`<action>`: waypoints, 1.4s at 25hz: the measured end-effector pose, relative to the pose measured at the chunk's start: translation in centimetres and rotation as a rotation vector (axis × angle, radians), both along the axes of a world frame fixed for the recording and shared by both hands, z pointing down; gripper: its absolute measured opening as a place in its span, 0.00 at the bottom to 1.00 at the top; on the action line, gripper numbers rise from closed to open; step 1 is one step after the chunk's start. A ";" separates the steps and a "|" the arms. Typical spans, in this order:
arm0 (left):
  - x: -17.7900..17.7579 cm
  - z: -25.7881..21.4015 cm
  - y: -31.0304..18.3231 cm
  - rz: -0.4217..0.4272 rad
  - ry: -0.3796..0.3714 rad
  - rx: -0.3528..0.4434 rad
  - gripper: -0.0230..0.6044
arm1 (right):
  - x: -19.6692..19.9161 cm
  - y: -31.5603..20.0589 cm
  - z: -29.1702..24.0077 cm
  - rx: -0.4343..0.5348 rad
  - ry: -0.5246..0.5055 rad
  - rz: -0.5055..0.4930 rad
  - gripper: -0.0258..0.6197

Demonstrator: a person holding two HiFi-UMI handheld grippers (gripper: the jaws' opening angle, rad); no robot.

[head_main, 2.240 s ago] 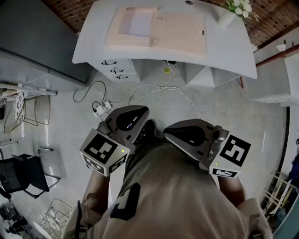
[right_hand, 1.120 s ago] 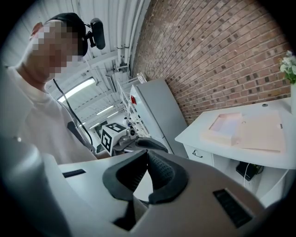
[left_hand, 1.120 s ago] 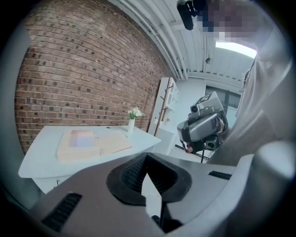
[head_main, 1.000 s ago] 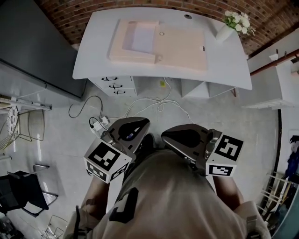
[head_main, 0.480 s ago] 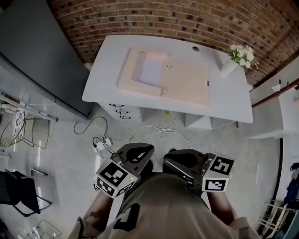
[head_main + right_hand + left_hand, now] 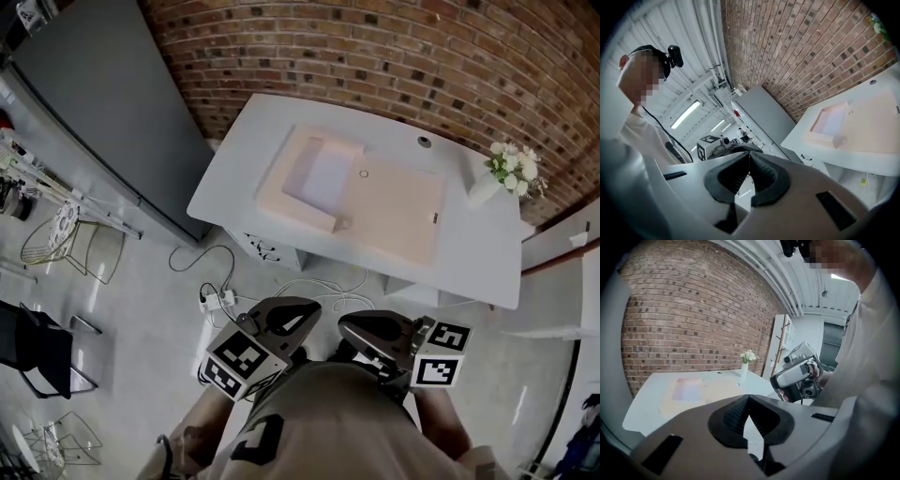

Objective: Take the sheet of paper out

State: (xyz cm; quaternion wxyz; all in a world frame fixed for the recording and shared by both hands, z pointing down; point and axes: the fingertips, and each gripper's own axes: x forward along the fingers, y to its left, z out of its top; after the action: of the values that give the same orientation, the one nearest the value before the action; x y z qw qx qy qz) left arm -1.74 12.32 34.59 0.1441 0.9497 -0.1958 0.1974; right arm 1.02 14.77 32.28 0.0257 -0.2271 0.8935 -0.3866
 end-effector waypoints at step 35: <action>6.9 -0.4 -6.3 -0.249 -0.079 0.022 0.06 | 10.5 -6.7 2.1 -0.182 -0.204 -0.126 0.08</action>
State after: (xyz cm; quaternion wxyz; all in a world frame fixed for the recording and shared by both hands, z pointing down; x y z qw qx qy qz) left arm 5.15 6.07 34.21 0.1493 0.9110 -0.3198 0.2132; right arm 11.56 8.04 34.35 0.0716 -0.1315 0.8599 -0.4880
